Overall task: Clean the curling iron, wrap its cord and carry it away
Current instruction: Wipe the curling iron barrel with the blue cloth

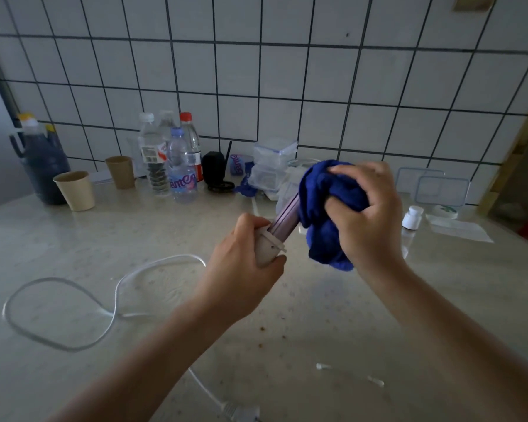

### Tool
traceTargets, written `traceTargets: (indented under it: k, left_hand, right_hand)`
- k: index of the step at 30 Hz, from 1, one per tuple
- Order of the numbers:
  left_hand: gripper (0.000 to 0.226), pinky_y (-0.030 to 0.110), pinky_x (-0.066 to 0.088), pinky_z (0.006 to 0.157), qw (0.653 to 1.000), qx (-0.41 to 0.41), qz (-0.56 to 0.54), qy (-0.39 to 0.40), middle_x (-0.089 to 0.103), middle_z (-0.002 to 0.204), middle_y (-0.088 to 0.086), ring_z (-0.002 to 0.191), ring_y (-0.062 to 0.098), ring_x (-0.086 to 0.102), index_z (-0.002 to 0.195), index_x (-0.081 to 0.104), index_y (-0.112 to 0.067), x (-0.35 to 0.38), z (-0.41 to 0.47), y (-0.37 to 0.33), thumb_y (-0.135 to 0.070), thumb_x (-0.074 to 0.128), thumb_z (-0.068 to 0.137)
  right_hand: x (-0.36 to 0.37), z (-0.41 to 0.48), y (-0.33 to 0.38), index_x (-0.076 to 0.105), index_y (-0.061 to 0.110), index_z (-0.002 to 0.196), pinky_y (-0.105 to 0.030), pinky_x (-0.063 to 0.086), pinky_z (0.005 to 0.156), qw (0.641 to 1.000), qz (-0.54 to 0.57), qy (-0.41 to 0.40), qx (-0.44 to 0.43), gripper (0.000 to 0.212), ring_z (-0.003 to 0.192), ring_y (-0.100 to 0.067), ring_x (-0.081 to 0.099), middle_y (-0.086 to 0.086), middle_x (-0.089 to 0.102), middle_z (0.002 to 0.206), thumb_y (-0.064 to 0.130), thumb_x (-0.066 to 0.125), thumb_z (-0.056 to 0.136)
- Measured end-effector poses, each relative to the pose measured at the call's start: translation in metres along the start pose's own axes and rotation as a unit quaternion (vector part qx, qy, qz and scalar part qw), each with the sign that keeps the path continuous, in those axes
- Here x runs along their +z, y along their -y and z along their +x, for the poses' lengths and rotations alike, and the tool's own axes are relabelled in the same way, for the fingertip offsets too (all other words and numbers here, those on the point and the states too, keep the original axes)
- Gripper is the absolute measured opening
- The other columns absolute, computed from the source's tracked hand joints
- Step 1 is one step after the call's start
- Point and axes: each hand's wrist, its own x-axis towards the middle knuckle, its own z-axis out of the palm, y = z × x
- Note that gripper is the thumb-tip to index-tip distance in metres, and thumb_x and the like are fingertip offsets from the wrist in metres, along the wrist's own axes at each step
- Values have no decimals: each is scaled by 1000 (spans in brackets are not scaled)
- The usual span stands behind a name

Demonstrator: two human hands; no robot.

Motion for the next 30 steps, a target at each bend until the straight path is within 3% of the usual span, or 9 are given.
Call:
traceTargets:
  k: [3, 6, 10, 14, 18, 20, 23, 27, 30]
  left_hand:
    - [40, 37, 55, 62, 1000, 15, 13, -17, 66, 89, -15, 74, 6, 63, 108, 50, -44, -4, 4, 1, -44, 70, 73]
    - [44, 37, 53, 65, 998, 44, 14, -38, 72, 87, -10, 78, 14, 66, 107, 65, -33, -9, 7, 2, -50, 63, 66]
    - [34, 35, 50, 65, 996, 77, 5, -45, 67, 89, -12, 77, 9, 62, 104, 70, -33, -10, 7, 1, -44, 65, 73]
    - [28, 29, 45, 64, 994, 95, 19, -52, 61, 90, -13, 78, 7, 57, 105, 67, -33, -5, 4, 0, -36, 69, 78]
    - [33, 17, 40, 67, 995, 84, 5, -57, 66, 91, -15, 80, 5, 58, 109, 68, -30, -3, 3, 2, -32, 69, 77]
    - [35, 21, 40, 66, 995, 80, 3, -55, 70, 94, -10, 84, 11, 61, 112, 68, -24, -5, 7, 3, -32, 70, 77]
    - [29, 29, 38, 67, 995, 89, 7, -35, 70, 96, -5, 83, 17, 62, 120, 65, -22, -4, 8, 4, -27, 69, 91]
    - [23, 28, 35, 57, 994, 103, 22, -5, 61, 78, -16, 67, 5, 57, 123, 55, -32, 7, 0, 3, -35, 55, 100]
    - [22, 30, 42, 54, 995, 93, -16, -12, 64, 74, -13, 67, 6, 61, 123, 53, -34, 7, 1, 5, -37, 52, 101]
  right_hand:
    - [9, -16, 6, 72, 31, 107, -5, 41, 89, 998, 17, 62, 0, 39, 102, 9, 56, 11, 55, 110, 13, 69, 73]
    - [24, -38, 13, 71, 34, 112, -18, 49, 92, 989, 32, 142, -8, 42, 105, -2, 61, 18, 55, 114, 18, 70, 74]
    - [16, -20, 9, 71, 35, 111, -8, 43, 91, 996, 33, 87, 8, 38, 105, 4, 59, 20, 54, 109, 25, 67, 75]
    - [2, 0, 2, 73, 32, 108, -5, 40, 91, 1000, 16, 15, 3, 37, 103, 10, 58, 22, 56, 110, 15, 68, 75]
    - [17, -22, 9, 71, 33, 110, -9, 43, 90, 994, 46, 95, 10, 39, 104, 4, 60, 16, 56, 109, 23, 66, 73]
    - [24, -35, 12, 72, 32, 111, -16, 48, 94, 990, 50, 134, 3, 39, 107, -2, 62, 21, 55, 111, 27, 65, 74]
    - [23, -28, 5, 75, 30, 111, -17, 48, 92, 994, 29, 106, 19, 38, 105, -2, 62, 21, 55, 109, 22, 68, 74]
    - [7, -6, -7, 75, 26, 109, -4, 40, 88, 999, -15, 32, 36, 36, 102, 5, 59, 11, 58, 112, 17, 69, 76]
    - [12, -15, -1, 72, 34, 110, -4, 42, 86, 997, 5, 73, 28, 36, 101, 5, 58, 19, 55, 109, 26, 65, 75]
